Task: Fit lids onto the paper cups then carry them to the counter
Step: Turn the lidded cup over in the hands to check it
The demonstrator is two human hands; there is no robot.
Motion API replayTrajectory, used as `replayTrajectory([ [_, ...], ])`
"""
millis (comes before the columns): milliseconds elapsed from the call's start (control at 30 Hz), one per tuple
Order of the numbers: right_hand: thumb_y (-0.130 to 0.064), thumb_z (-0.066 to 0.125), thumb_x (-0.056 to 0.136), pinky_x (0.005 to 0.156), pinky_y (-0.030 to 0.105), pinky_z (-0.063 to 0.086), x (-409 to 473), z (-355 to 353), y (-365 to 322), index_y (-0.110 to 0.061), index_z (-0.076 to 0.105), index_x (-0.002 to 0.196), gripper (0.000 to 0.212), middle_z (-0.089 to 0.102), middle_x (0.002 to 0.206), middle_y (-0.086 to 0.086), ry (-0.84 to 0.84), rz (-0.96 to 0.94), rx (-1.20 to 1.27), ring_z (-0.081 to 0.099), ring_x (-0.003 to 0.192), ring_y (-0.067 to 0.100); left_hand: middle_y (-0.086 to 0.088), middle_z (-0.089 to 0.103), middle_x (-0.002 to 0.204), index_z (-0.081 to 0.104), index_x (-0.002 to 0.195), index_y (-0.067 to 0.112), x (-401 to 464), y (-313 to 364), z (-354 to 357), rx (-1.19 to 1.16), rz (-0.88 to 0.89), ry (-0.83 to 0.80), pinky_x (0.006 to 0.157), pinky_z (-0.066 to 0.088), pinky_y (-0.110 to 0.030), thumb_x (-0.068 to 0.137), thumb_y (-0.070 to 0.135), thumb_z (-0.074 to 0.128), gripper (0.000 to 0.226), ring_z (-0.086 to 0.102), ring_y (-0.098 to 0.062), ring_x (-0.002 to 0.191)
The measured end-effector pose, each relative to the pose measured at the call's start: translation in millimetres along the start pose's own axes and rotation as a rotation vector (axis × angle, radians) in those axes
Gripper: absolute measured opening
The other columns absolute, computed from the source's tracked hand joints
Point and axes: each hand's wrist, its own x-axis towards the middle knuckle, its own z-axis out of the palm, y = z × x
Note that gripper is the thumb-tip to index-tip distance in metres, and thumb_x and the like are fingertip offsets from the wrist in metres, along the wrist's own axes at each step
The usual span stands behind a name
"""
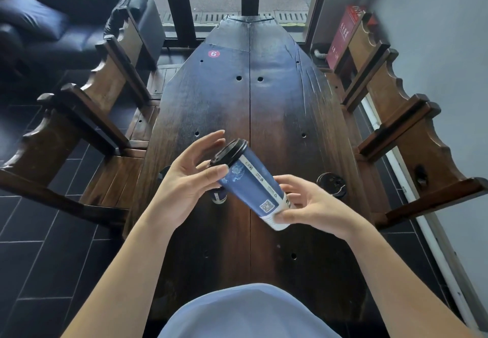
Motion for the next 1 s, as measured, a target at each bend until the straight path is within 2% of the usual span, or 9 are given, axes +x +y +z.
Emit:
replayTrajectory([
  [67,-0.017,0.086,0.082,0.098,0.032,0.055,3,11,2,-0.041,0.057,0.131,0.062,0.070,0.121,-0.013,-0.023,0.010,-0.018,0.068,0.113,0.011,-0.005,0.063,0.142,0.060,0.143,0.029,5,-1,9,-0.044,-0.012,0.018,0.096,0.059,-0.043,0.064,0.042,0.097,0.087,0.067,-0.025,0.123],
  [167,-0.024,0.091,0.075,0.091,0.021,0.055,7,24,4,-0.051,0.054,0.121,0.064,0.068,0.115,-0.024,-0.037,0.054,-0.037,0.067,0.109,0.002,-0.012,0.066,0.134,0.051,0.148,0.025,11,-6,22,-0.098,-0.051,0.044,0.091,0.058,-0.035,0.061,0.044,0.098,0.101,0.070,-0.021,0.114],
  [267,-0.032,0.093,0.070,0.089,0.019,0.054,10,33,7,-0.049,0.048,0.124,0.073,0.064,0.116,-0.026,0.003,0.084,-0.053,0.064,0.108,-0.006,-0.008,0.070,0.125,0.045,0.147,0.025,14,-12,29,-0.143,-0.087,0.069,0.088,0.058,-0.034,0.052,0.053,0.100,0.113,0.071,-0.019,0.110],
  [333,-0.030,0.093,0.071,0.088,0.016,0.052,11,38,9,-0.044,0.045,0.133,0.080,0.063,0.120,-0.024,0.028,0.067,-0.026,0.063,0.111,-0.006,-0.011,0.069,0.131,0.046,0.146,0.023,14,-14,31,-0.155,-0.116,0.064,0.089,0.058,-0.036,0.059,0.052,0.098,0.106,0.070,-0.022,0.111],
  [433,-0.030,0.093,0.072,0.081,0.009,0.052,12,42,10,-0.040,0.039,0.138,0.086,0.062,0.116,-0.032,0.068,0.062,0.005,0.061,0.111,-0.010,-0.010,0.071,0.127,0.051,0.144,0.016,14,-18,32,-0.096,-0.129,0.025,0.086,0.060,-0.037,0.085,0.039,0.080,0.070,0.067,-0.026,0.111],
  [600,-0.033,0.094,0.071,0.076,0.006,0.051,18,51,12,-0.044,0.036,0.134,0.087,0.059,0.111,-0.039,0.137,0.068,0.020,0.059,0.109,-0.015,-0.007,0.072,0.129,0.051,0.147,0.020,15,-17,35,-0.069,-0.136,0.002,0.088,0.059,-0.038,0.067,0.060,0.090,0.098,0.069,-0.025,0.112],
  [733,-0.036,0.094,0.069,0.076,0.005,0.050,21,56,14,-0.050,0.036,0.131,0.085,0.059,0.111,-0.041,0.152,0.073,0.023,0.058,0.109,-0.016,-0.004,0.073,0.125,0.051,0.146,0.021,19,-18,36,-0.031,-0.145,0.018,0.093,0.056,-0.046,0.075,0.051,0.083,0.084,0.068,-0.027,0.115],
  [933,-0.039,0.092,0.072,0.077,0.005,0.050,20,57,19,-0.055,0.034,0.134,0.086,0.056,0.114,-0.045,0.093,0.087,0.016,0.055,0.112,-0.020,-0.005,0.071,0.132,0.054,0.144,0.027,21,-19,35,0.005,-0.167,0.020,0.083,0.056,-0.036,0.076,0.049,0.075,0.075,0.069,-0.020,0.111],
  [1000,-0.040,0.089,0.075,0.082,0.010,0.051,19,48,18,-0.058,0.035,0.132,0.081,0.059,0.119,-0.040,0.064,0.091,0.022,0.058,0.113,-0.015,-0.005,0.070,0.133,0.054,0.144,0.026,21,-20,35,0.021,-0.170,0.019,0.084,0.056,-0.035,0.075,0.050,0.075,0.076,0.069,-0.020,0.112],
])
